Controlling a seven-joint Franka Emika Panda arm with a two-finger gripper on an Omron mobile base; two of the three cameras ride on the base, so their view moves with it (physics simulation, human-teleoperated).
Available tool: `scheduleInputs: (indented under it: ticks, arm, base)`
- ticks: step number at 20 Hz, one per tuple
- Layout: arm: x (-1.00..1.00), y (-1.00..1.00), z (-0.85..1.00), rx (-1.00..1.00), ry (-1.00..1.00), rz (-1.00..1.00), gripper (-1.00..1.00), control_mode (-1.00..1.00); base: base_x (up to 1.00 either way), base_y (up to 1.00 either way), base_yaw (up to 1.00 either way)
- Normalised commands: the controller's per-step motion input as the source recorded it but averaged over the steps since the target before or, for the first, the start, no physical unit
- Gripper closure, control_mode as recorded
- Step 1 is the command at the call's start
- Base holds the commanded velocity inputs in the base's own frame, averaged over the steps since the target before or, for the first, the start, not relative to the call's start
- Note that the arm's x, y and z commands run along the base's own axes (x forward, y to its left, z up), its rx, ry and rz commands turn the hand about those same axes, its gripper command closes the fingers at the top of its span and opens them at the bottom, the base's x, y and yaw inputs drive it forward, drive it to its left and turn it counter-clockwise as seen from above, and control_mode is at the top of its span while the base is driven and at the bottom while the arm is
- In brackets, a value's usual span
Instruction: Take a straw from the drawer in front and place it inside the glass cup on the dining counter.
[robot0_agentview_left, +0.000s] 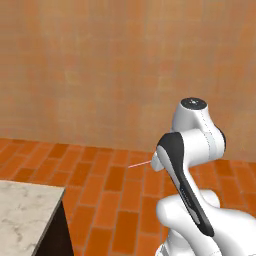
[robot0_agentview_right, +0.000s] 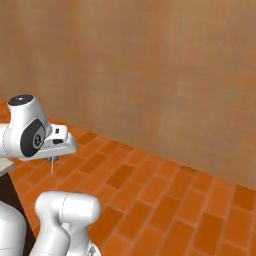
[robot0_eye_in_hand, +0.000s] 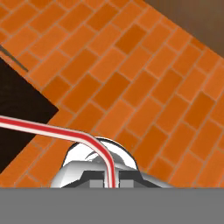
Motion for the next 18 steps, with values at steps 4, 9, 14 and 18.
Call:
scheduleInputs:
  ticks: [4,9,14,18]
  arm:
    - [0.00,0.00,0.00,0.00,0.00,0.00,1.00,1.00]
    - [0.00,0.00,0.00,0.00,0.00,0.00,1.00,1.00]
    - [0.00,0.00,0.00,0.00,0.00,0.00,1.00,1.00]
    - [0.00,0.00,0.00,0.00,0.00,0.00,1.00,1.00]
  base:
    - [0.97,-0.42,0.38]
    - [0.85,-0.46,0.41]
    - [0.75,-0.44,0.42]
    - [0.73,-0.36,0.49]
